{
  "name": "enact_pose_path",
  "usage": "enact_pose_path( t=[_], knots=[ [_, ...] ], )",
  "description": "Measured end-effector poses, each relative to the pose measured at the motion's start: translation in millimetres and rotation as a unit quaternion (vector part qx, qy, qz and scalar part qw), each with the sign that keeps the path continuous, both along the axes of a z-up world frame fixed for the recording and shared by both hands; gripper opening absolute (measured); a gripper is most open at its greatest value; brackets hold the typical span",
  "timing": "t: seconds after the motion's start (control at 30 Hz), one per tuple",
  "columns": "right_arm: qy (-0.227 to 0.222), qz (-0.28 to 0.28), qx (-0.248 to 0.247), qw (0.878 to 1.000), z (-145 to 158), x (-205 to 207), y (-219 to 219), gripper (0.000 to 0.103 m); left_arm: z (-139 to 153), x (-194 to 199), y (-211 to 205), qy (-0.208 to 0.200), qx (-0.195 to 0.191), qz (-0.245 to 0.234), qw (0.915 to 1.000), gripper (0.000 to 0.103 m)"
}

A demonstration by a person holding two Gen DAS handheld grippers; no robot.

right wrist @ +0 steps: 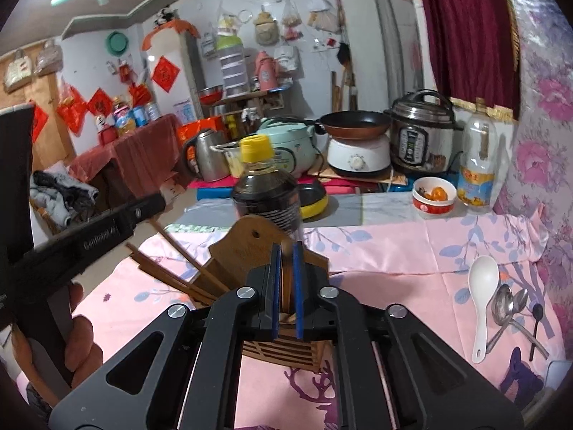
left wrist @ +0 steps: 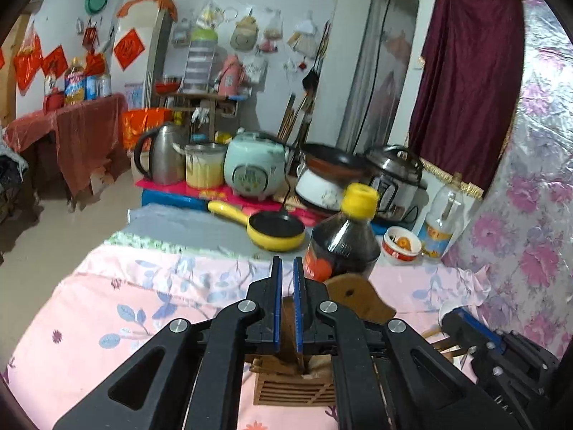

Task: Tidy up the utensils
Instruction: 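Lower both chopsticks into the holder and open both tools, then withdraw both open tools back from the wooden holder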

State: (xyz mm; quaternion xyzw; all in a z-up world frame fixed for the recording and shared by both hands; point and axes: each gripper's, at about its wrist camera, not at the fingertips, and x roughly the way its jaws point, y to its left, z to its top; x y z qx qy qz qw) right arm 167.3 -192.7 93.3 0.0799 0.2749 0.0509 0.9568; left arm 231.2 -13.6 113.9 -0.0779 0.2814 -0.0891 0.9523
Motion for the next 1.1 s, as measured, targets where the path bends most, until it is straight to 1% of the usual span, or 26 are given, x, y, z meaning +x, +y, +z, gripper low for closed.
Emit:
enact_pose_path(
  t=[0.07, 0.1, 0.13, 0.17, 0.2, 0.23, 0.27, 0.33, 0.37, 0.43, 0.53, 0.67, 0.77, 0.9, 0.97, 1.03, 1.1],
  knots=[
    [-0.002, 0.004, 0.006, 1.000, 2.1, -0.9, -3.2, 0.011, -1.3, 1.9, 2.2, 0.007, -0.006, -0.004, 1.0000, 0.013],
    [-0.006, 0.003, 0.006, 1.000, 4.3, -2.7, -4.9, 0.011, -1.4, 1.4, 3.5, 0.007, -0.007, -0.002, 1.0000, 0.019],
    [-0.011, -0.001, 0.006, 1.000, 6.5, -4.5, -6.3, 0.011, -0.1, -0.1, 5.9, 0.004, -0.009, 0.004, 0.9999, 0.029],
    [-0.014, -0.002, 0.006, 1.000, 7.5, -5.2, -6.7, 0.011, 1.6, -1.7, 8.1, 0.000, -0.012, 0.009, 0.9999, 0.035],
    [-0.016, -0.003, 0.008, 1.000, 8.9, -6.3, -8.0, 0.011, 3.2, -3.5, 9.4, -0.004, -0.013, 0.012, 0.9998, 0.046],
    [-0.017, -0.004, 0.011, 1.000, 9.6, -6.8, -9.2, 0.011, 5.3, -5.8, 10.6, -0.009, -0.014, 0.016, 0.9997, 0.053],
    [-0.018, -0.004, 0.013, 1.000, 9.7, -6.8, -10.5, 0.012, 7.2, -7.9, 11.2, -0.013, -0.014, 0.019, 0.9996, 0.056],
    [-0.018, -0.004, 0.017, 1.000, 9.9, -6.7, -12.2, 0.012, 11.6, -11.6, 12.0, -0.019, -0.013, 0.022, 0.9995, 0.066],
    [-0.018, -0.004, 0.019, 1.000, 9.9, -7.0, -12.5, 0.013, 13.0, -12.7, 12.1, -0.021, -0.013, 0.022, 0.9995, 0.068],
    [-0.019, -0.002, 0.021, 1.000, 10.9, -8.7, -11.5, 0.013, 16.2, -15.6, 13.4, -0.026, -0.014, 0.026, 0.9992, 0.077],
    [-0.024, -0.001, 0.021, 0.999, 13.7, -11.7, -10.7, 0.017, 20.2, -19.2, 16.2, -0.029, -0.015, 0.033, 0.9989, 0.086],
    [-0.033, 0.000, 0.024, 0.999, 19.0, -16.7, -10.9, 0.024, 26.1, -24.7, 19.4, -0.029, -0.023, 0.027, 0.9990, 0.089],
    [-0.042, 0.002, 0.028, 0.999, 24.7, -23.3, -10.2, 0.026, 30.5, -33.0, 20.1, -0.035, -0.020, 0.029, 0.9988, 0.090],
    [-0.056, 0.004, 0.027, 0.998, 33.9, -37.6, -7.7, 0.028, 37.3, -52.2, 17.6, -0.050, 0.000, 0.034, 0.9981, 0.090],
    [-0.061, 0.003, 0.026, 0.998, 37.0, -45.7, -7.2, 0.032, 40.6, -63.9, 16.3, -0.059, 0.009, 0.035, 0.9976, 0.090],
    [-0.066, -0.001, 0.024, 0.998, 40.2, -55.5, -7.0, 0.034, 42.2, -74.2, 14.3, -0.064, 0.018, 0.035, 0.9972, 0.091],
    [-0.068, -0.004, 0.023, 0.997, 41.4, -64.2, -6.7, 0.034, 44.0, -87.4, 11.2, -0.071, 0.030, 0.033, 0.9964, 0.091]
  ],
)
